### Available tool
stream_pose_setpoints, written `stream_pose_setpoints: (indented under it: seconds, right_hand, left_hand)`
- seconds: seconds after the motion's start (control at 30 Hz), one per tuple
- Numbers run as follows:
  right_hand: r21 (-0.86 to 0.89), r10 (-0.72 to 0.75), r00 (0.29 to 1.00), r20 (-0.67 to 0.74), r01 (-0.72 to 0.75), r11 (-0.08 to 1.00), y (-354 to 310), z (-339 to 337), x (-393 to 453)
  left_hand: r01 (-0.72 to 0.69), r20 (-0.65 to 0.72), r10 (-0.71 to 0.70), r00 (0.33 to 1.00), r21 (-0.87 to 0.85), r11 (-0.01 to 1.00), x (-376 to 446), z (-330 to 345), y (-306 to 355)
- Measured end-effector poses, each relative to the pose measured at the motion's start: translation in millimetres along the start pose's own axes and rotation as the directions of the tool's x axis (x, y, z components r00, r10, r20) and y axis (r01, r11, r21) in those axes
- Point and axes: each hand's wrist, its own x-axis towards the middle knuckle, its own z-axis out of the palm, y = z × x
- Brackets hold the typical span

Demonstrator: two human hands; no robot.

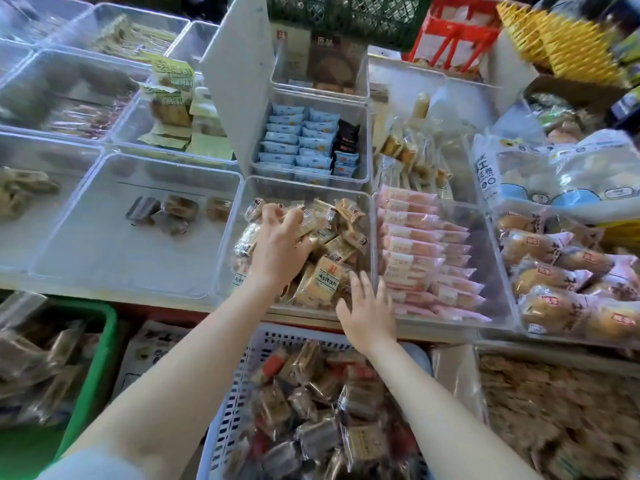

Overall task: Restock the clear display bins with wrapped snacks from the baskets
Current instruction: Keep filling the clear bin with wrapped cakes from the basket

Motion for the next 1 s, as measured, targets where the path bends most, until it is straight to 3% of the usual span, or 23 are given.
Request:
stream_pose_setpoints:
  seconds: [0.13, 0.27, 0.33, 0.4, 0.5, 0.57, 0.67, 0.73, 0.8, 0.87, 0.93, 1.0]
  right_hand:
    - [-0.033, 0.025, 1.0, 0.002, -0.025, 0.999, 0.6, 0.7, 1.0]
    - [-0.051, 0.03, 1.0, -0.004, -0.03, 0.998, 0.3, 2.8, 3.4]
    - [-0.05, 0.029, 1.0, -0.01, -0.03, 0.998, 1.8, 3.6, 3.9]
    - [-0.045, 0.017, 1.0, -0.006, -0.017, 0.999, 2.5, 3.3, 3.5]
    - [-0.018, -0.019, 0.999, 0.028, 0.02, 1.0, 5.1, -0.2, 3.9]
    - [0.054, -0.046, 0.997, 0.064, 0.043, 0.998, 9.8, -8.1, 2.0]
    - [0.157, -0.103, 0.993, -0.055, 0.111, 0.981, 25.4, -17.3, -13.8]
    - [0.233, -0.101, 0.954, -0.281, 0.17, 0.958, 42.1, -19.3, -38.3]
    - [0.28, -0.035, 0.882, -0.47, 0.186, 0.942, 68.6, -15.6, -66.2]
    - [0.355, 0.083, 0.886, -0.456, 0.096, 0.93, 104.4, -12.0, -94.5]
    - [0.425, 0.205, 0.916, -0.344, -0.043, 0.904, 146.6, -7.7, -122.3]
    - [0.45, 0.306, 0.901, -0.308, -0.145, 0.881, 193.8, -1.3, -149.4]
  left_hand:
    - [-0.175, 0.133, 0.177, 0.975, -0.033, 0.984, 6.9, 25.8, 4.3]
    - [-0.34, 0.253, 0.297, 0.921, 0.147, 0.929, 7.6, 41.0, -1.1]
    - [-0.331, 0.245, 0.269, 0.931, 0.265, 0.906, 11.6, 43.9, 0.4]
    - [-0.305, 0.324, 0.19, 0.927, 0.354, 0.884, 14.7, 46.9, 5.4]
    - [-0.332, 0.501, 0.054, 0.864, 0.485, 0.809, 21.4, 47.6, 12.5]
    - [-0.351, 0.528, 0.028, 0.849, 0.522, 0.778, 19.7, 41.5, 19.6]
    - [-0.332, 0.411, 0.145, 0.9, 0.434, 0.838, -2.3, 26.5, 41.6]
    - [-0.345, 0.323, 0.241, 0.915, 0.318, 0.883, -30.2, 24.7, 61.2]
    - [-0.308, 0.36, 0.222, 0.906, 0.202, 0.93, -63.2, 33.3, 81.8]
    - [-0.283, 0.489, 0.168, 0.856, 0.171, 0.944, -95.3, 53.3, 104.9]
    - [-0.335, 0.608, 0.175, 0.775, 0.16, 0.928, -124.1, 81.2, 130.4]
    - [-0.382, 0.683, 0.206, 0.701, 0.115, 0.917, -148.7, 110.2, 160.3]
